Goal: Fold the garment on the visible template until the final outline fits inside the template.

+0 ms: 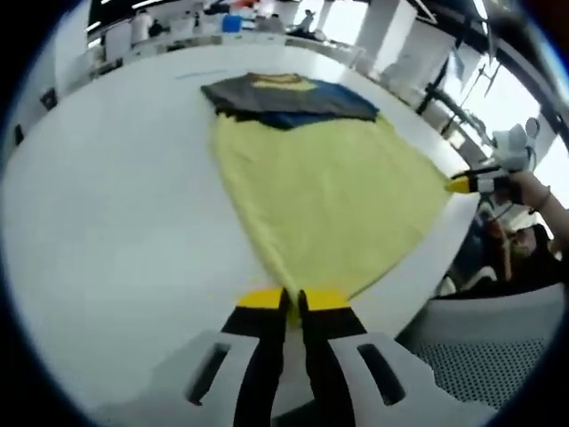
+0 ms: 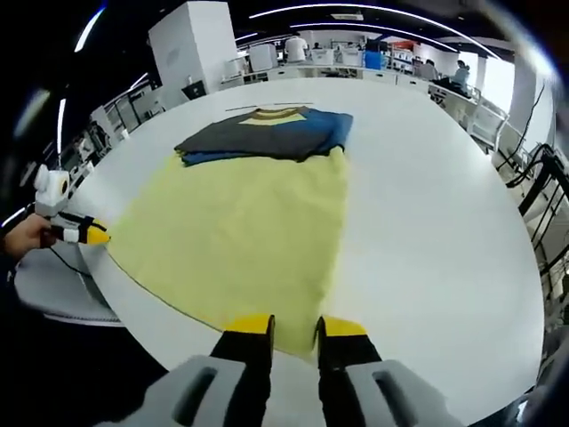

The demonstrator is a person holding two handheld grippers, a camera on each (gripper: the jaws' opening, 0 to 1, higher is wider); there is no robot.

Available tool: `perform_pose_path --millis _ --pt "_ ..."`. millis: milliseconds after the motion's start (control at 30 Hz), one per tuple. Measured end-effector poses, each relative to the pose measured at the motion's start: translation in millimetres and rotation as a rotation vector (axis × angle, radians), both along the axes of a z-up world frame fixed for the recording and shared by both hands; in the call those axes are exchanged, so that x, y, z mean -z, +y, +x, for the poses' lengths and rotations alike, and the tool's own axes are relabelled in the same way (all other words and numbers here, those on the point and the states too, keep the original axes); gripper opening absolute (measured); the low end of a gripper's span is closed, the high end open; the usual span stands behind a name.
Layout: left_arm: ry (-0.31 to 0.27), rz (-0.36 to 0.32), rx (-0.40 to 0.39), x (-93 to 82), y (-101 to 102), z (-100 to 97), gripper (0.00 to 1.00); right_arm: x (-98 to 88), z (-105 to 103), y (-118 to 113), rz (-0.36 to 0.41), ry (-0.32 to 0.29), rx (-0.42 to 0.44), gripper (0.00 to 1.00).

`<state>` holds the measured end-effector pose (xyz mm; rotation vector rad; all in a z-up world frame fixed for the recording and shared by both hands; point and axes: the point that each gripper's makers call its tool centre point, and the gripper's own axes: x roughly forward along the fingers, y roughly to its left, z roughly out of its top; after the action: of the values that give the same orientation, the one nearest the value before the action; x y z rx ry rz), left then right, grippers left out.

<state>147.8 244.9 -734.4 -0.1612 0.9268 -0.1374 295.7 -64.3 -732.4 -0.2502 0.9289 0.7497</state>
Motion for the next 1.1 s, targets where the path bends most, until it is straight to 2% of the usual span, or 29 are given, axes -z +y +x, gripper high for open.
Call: perform_pose_path --millis 233,333,700,867,1100 --pt "0.027 0.014 0.022 0.1 1 -2.2 0.01 2.7 2 -6 -0.01 -0.007 -0.012 0.0" --pt "0.039 0.025 0.042 -0.2 1 -6.2 0.0 2.7 -1 -7 -0.005 -0.003 -0.022 0.0" --pt "0.07 0.005 0.036 -2.1 0 -22.8 0.0 3.3 -16 -6 -0.009 0.015 -0.043 0.0" --pt "0.083 -0.04 -0.008 -1.0 3 -30.6 0.0 2.5 -26 -4 -0.008 0.027 -0.04 0.0" --pt "0.088 -0.023 0.024 -2.1 2 -39.9 0.0 1.3 -37 -2 -0.015 0.031 -0.053 0.0"
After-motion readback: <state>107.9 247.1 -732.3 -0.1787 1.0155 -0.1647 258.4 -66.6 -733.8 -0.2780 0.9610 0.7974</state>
